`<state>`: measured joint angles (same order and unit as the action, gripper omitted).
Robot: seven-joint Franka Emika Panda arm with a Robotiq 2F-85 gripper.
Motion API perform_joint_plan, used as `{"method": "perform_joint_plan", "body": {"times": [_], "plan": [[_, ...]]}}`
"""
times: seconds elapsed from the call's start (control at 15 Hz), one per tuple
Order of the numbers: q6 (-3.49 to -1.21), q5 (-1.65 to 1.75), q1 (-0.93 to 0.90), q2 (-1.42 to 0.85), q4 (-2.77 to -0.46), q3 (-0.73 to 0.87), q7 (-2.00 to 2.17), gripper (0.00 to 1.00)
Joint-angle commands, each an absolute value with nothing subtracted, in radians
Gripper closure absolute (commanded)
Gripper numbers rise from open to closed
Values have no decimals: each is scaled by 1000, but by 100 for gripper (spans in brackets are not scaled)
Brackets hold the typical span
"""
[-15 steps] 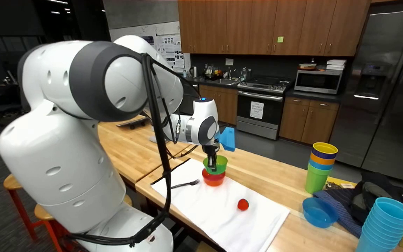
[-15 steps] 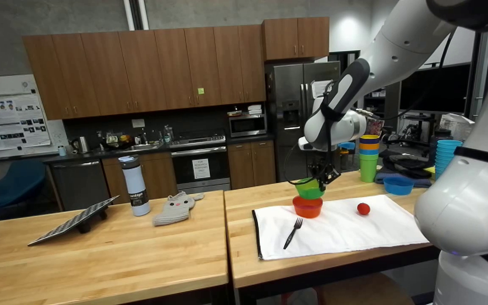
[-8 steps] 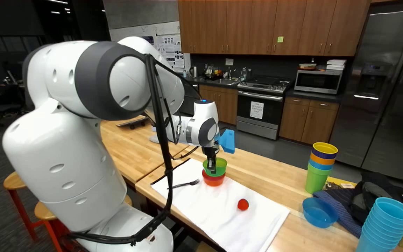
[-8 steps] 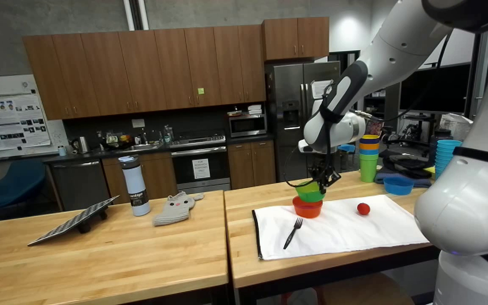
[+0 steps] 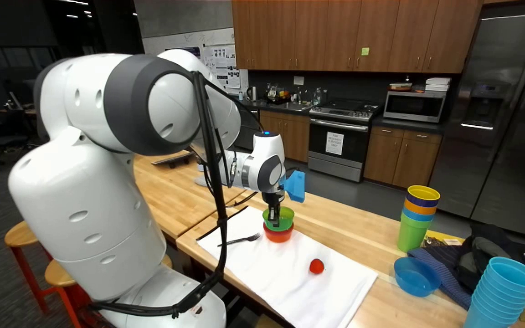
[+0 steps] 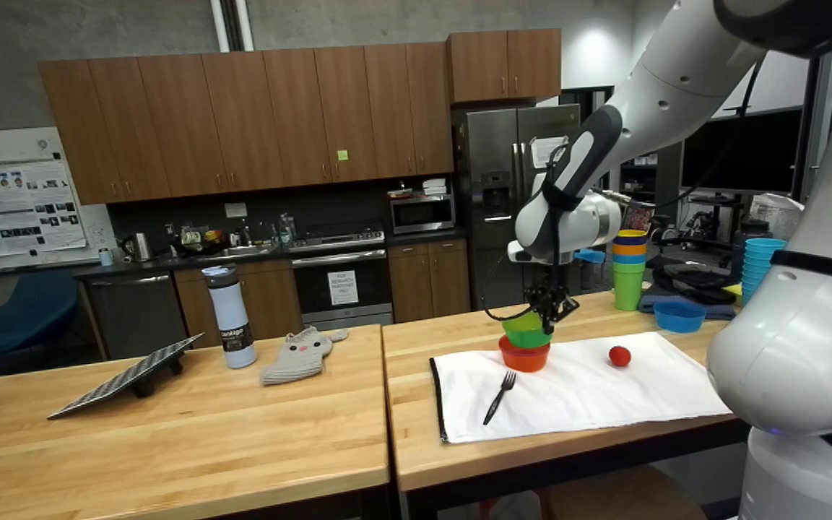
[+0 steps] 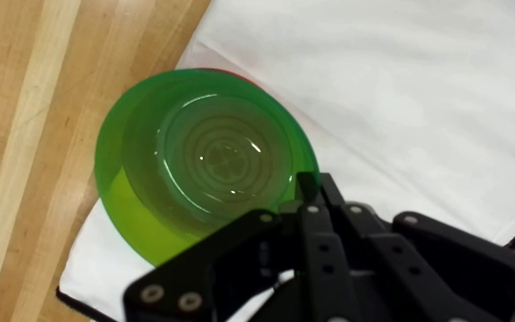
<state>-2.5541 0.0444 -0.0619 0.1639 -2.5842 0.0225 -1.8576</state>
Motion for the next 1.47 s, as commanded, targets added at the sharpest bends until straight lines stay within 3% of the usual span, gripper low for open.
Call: {"method": "perform_joint_plan", "body": {"times": [0.0,0.47,1.07,1.13,1.27,1.33,1.4], "plan": [[-2586,-4,-80,167,-2592,33,-1896,99],[-2745,-24,-87,169,-2641,38,-1946,99],[-2764,-45,-99,171,-2658,45,-1997,99],[-2775,-34,-95,172,-2661,42,-1987,72],[-2768,-21,-88,170,-2658,40,-1979,67],[-2750,-21,-89,161,-2650,37,-1968,86],[-2750,-21,-89,161,-2650,37,-1968,78]]}}
